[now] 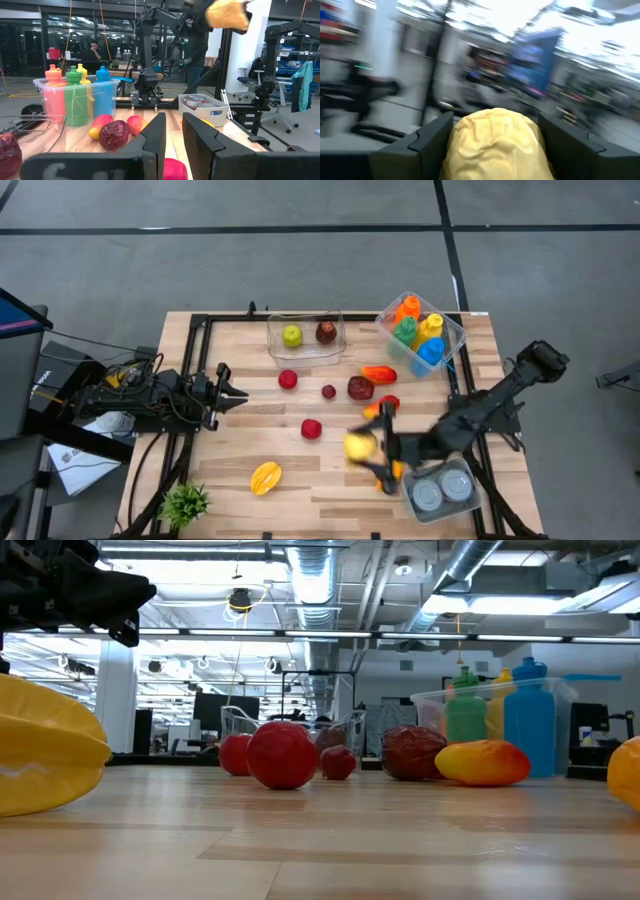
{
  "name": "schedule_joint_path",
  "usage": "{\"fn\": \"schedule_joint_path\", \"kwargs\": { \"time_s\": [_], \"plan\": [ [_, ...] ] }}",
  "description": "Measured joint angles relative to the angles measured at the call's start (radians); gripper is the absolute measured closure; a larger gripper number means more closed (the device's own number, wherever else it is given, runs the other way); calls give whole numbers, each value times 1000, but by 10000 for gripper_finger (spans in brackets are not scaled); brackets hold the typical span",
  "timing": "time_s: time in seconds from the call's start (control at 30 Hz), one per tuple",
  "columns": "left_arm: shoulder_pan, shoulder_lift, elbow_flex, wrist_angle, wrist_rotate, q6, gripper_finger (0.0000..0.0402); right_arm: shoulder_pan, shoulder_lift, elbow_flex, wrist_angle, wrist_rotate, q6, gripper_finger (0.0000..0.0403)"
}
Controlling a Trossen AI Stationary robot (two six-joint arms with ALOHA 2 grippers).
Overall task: Pick & Place Food Item
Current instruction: Put the yellow pear into the transparent bin
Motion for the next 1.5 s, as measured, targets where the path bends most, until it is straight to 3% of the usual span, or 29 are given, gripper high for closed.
{"fn": "schedule_joint_path", "kwargs": {
  "time_s": [0.13, 0.2, 0.57, 0.67, 0.77, 1.1, 1.33, 1.5],
  "plan": [
    [0, 0, 0, 0, 0, 0, 348, -113, 54, 0, 32, 234, 29, 132],
    [0, 0, 0, 0, 0, 0, 348, -200, 95, 1, 46, 285, 60, 132],
    [0, 0, 0, 1, 0, 0, 348, -677, 353, 36, 37, 286, 396, 132],
    [0, 0, 0, 1, 0, 0, 348, -754, 405, 69, 28, 228, 456, 132],
    [0, 0, 0, 1, 0, 0, 348, -797, 446, 125, -42, 187, 512, 132],
    [0, 0, 0, 2, 0, 0, 348, -841, 555, 319, -485, 189, 567, 132],
    [0, 0, 0, 2, 0, 0, 348, -861, 593, 365, -540, 187, 569, 132],
    [0, 0, 0, 2, 0, 0, 348, -882, 591, 368, -590, 181, 675, 132]
  ]
}}
